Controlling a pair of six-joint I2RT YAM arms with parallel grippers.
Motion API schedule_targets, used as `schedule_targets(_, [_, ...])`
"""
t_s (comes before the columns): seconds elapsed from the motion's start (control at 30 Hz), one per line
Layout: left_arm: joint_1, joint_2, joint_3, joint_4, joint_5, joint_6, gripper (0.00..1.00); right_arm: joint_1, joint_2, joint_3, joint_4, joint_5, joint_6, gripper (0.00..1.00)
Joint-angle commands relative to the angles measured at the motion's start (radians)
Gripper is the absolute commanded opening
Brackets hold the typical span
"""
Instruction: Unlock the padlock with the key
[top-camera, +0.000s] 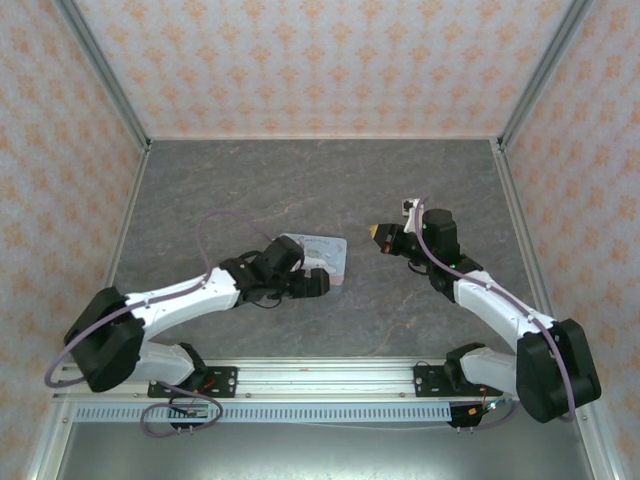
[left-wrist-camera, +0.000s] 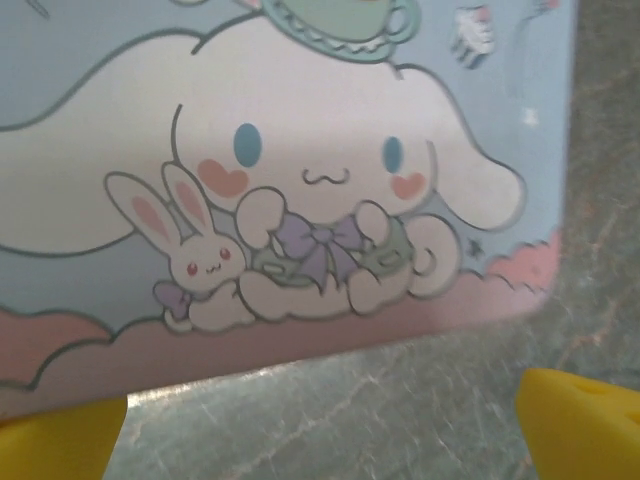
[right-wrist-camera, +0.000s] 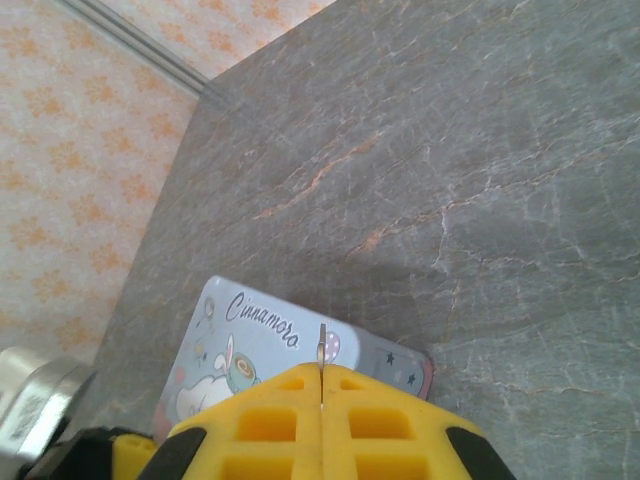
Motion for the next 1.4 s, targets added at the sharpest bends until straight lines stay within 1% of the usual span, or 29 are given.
schedule_targets(0.0, [0.000,0.077,0.073,0.080,0.024,0.049,1.00,-0.002,-0.014,-0.042,0.106,-0.049,0.061,0.00])
schedule_targets(0.2, [0.035,0.185,0.151,0.141,0.012,0.084,1.00,-0.002,-0.015,-0.077,0.142,-0.063,0.088,0.00])
schedule_targets(0.3, [0.048,0.213,0.190,0.139,0.004,0.126,1.00,-0.002,0.002,-0.086,0.181,-0.079,0.109,0.00])
schedule_targets(0.4, [0.056,0.215,0.194,0.139,-0.013,0.171,1.00,-0.003,0.022,-0.091,0.246,-0.094,0.136,0.00])
schedule_targets(0.57, [0.080,0.152,0.099,0.194,-0.031,0.231,1.00,0.009,0.103,-0.071,0.357,-0.114,0.200,0.00])
schedule_targets(0.6, [0.085,0.127,0.067,0.210,-0.034,0.267,1.00,0.022,0.116,-0.059,0.361,-0.113,0.202,0.00])
schedule_targets(0.73, [0.095,0.026,-0.035,0.259,-0.040,0.318,1.00,0.087,0.182,-0.008,0.382,-0.093,0.213,0.00])
schedule_targets(0.83, [0.109,-0.044,-0.105,0.291,-0.036,0.343,1.00,0.110,0.257,0.005,0.469,-0.082,0.264,0.00])
schedule_targets(0.9, [0.110,-0.077,-0.155,0.334,-0.025,0.361,1.00,0.118,0.308,0.018,0.510,-0.080,0.289,0.00])
schedule_targets(0.97, [0.110,-0.098,-0.214,0.410,-0.038,0.351,1.00,0.124,0.353,0.040,0.528,-0.083,0.306,0.00])
schedule_targets(1.07, [0.109,-0.100,-0.277,0.530,-0.033,0.348,1.00,0.130,0.392,0.065,0.526,-0.079,0.310,0.00])
schedule_targets(1.2, [0.105,-0.050,-0.260,0.549,-0.011,0.383,0.99,0.131,0.406,0.071,0.487,-0.056,0.297,0.00])
schedule_targets(1.37, [0.099,0.053,-0.206,0.569,0.006,0.381,0.95,0.131,0.413,0.059,0.428,-0.023,0.269,0.00])
